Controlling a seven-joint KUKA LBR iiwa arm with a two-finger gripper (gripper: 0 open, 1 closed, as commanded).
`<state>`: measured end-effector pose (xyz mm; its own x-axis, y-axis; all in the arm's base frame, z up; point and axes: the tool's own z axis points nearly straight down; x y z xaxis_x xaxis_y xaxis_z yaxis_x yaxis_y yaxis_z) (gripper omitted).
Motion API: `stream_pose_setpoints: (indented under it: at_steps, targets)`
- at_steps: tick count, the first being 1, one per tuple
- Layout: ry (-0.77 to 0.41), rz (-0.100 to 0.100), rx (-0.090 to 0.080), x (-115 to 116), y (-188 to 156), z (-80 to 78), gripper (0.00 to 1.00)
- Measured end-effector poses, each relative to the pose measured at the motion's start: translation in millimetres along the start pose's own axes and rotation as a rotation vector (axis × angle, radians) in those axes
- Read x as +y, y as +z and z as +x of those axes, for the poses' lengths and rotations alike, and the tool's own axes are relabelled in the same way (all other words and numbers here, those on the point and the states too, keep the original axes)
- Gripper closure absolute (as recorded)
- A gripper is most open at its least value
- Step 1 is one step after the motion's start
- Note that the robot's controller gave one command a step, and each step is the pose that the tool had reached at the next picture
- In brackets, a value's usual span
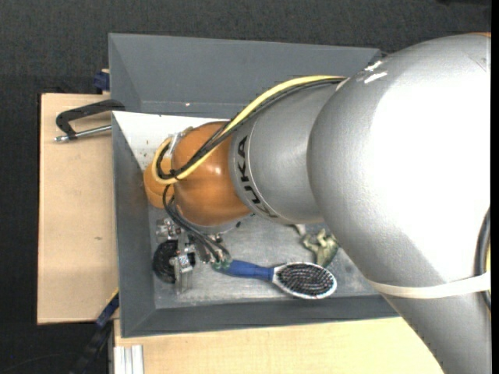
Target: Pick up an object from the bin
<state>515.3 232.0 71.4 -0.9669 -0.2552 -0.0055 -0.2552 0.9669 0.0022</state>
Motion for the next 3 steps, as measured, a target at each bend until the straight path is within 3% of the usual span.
stream_pose_setpoints:
  at_steps: [1,2,3]
  targets:
    - [-0.358,0.001,-0.010,-7,-253,-20.5,1.00]
    - [-0.742,-0.001,0.007,-17,-185,-22.9,1.00]
    - [-0.512,-0.002,0.007,-11,-113,-12.1,1.00]
